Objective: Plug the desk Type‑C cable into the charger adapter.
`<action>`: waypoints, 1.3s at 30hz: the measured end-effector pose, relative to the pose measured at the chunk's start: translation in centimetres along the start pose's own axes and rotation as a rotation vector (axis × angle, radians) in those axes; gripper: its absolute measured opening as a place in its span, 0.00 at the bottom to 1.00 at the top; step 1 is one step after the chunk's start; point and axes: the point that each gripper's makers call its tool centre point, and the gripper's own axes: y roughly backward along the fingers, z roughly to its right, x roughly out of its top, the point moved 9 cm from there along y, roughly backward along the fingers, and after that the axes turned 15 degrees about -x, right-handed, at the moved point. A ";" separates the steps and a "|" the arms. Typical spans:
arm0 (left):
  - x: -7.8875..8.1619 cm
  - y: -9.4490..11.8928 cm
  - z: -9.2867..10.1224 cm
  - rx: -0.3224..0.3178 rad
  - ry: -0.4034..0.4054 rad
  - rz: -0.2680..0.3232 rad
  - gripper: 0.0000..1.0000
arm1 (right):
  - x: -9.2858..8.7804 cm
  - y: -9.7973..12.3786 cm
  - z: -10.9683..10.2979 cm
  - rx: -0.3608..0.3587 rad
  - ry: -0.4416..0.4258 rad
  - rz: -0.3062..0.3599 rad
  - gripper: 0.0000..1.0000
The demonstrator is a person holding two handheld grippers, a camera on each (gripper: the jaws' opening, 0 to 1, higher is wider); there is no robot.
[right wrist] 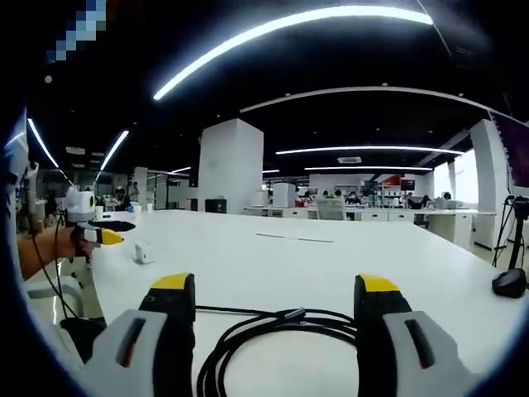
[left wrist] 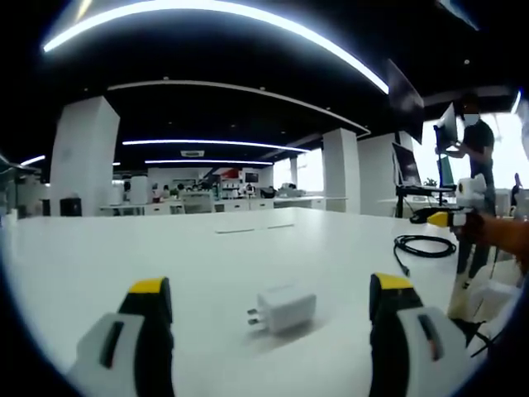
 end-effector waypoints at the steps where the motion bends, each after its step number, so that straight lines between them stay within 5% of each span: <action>1: 0.0 0.0 0.0 0.001 0.002 0.001 1.00 | 0.0 0.0 0.0 -0.003 -0.002 0.001 0.86; 8: 0.0 0.1 0.0 0.005 -0.002 0.004 1.00 | -0.4 -0.2 0.0 -0.052 -0.029 -0.007 1.00; 16: -0.2 0.2 -0.1 0.011 -0.001 0.002 1.00 | -0.6 -0.4 -0.3 -0.042 -0.040 -0.001 1.00; 26: -0.4 0.2 -0.3 0.012 0.001 -0.003 1.00 | 0.7 -2.4 -1.9 0.225 0.120 -0.021 0.96; 39: -0.5 0.5 -0.4 0.012 -0.002 -0.008 1.00 | 0.0 -4.4 -3.7 0.417 0.210 -0.095 0.91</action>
